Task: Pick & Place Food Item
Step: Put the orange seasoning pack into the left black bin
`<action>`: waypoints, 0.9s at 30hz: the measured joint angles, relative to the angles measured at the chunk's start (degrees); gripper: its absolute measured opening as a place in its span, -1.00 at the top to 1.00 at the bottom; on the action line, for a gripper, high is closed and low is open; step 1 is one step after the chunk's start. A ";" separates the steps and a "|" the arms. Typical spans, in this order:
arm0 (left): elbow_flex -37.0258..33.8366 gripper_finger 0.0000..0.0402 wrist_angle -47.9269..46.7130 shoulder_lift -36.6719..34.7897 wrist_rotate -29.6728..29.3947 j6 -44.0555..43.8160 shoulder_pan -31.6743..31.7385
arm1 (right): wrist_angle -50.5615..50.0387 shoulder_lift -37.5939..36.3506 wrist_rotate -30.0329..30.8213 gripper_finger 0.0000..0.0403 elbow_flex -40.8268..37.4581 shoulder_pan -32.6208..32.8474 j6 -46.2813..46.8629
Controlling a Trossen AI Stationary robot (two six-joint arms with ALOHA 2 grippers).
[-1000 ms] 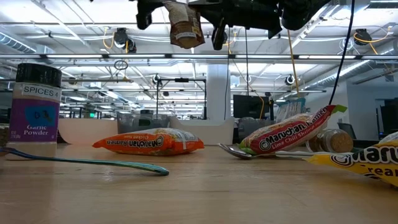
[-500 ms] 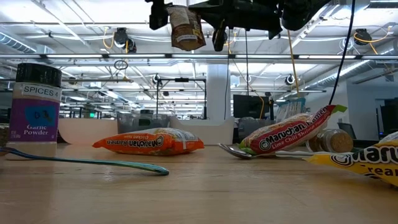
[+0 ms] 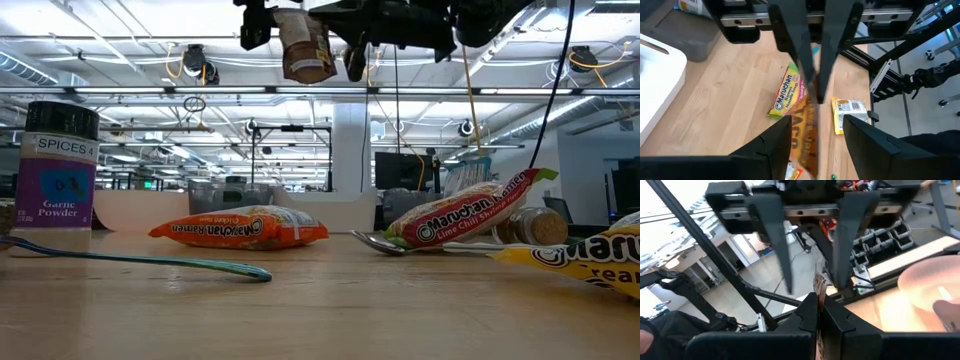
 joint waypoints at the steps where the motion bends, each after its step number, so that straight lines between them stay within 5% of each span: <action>1: 0.00 0.17 0.02 0.00 -0.13 0.06 0.00 | 0.06 -0.01 -0.25 1.00 0.02 0.00 0.01; 11: 0.00 0.50 0.02 0.04 -0.48 2.18 0.00 | -0.12 -0.01 -0.23 1.00 0.00 0.09 -0.36; 27: 0.00 0.54 0.04 0.04 -1.50 2.54 0.00 | -0.07 -0.01 -0.21 1.00 0.01 0.09 -0.36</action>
